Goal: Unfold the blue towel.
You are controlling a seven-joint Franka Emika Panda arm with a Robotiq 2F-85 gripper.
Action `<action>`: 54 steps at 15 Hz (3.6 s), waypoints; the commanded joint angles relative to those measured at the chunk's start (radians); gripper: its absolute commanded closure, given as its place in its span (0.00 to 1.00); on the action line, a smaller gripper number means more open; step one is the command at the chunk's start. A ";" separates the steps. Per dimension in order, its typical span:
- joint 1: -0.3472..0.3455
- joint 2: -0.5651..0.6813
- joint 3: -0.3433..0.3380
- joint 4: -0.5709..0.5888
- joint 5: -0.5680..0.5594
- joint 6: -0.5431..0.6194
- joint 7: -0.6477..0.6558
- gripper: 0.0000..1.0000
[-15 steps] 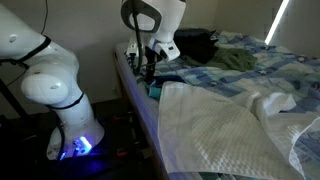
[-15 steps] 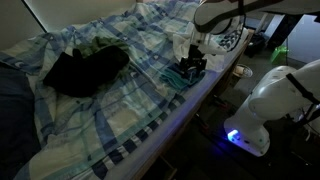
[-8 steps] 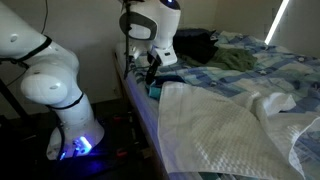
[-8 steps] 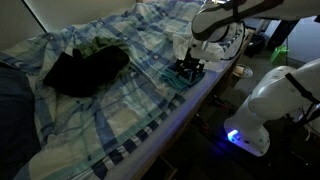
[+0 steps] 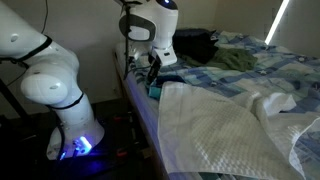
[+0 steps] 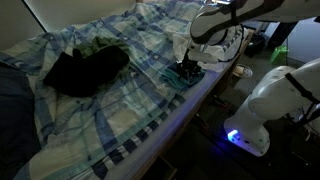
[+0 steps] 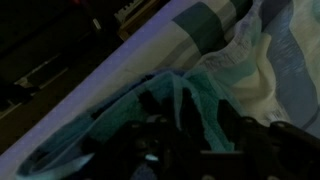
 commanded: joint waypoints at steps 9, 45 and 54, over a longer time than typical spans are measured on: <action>0.008 -0.027 0.031 0.008 -0.007 0.054 0.000 0.98; 0.112 0.225 0.034 0.569 -0.223 0.222 -0.334 0.99; 0.111 0.253 0.031 0.678 -0.215 0.217 -0.354 0.99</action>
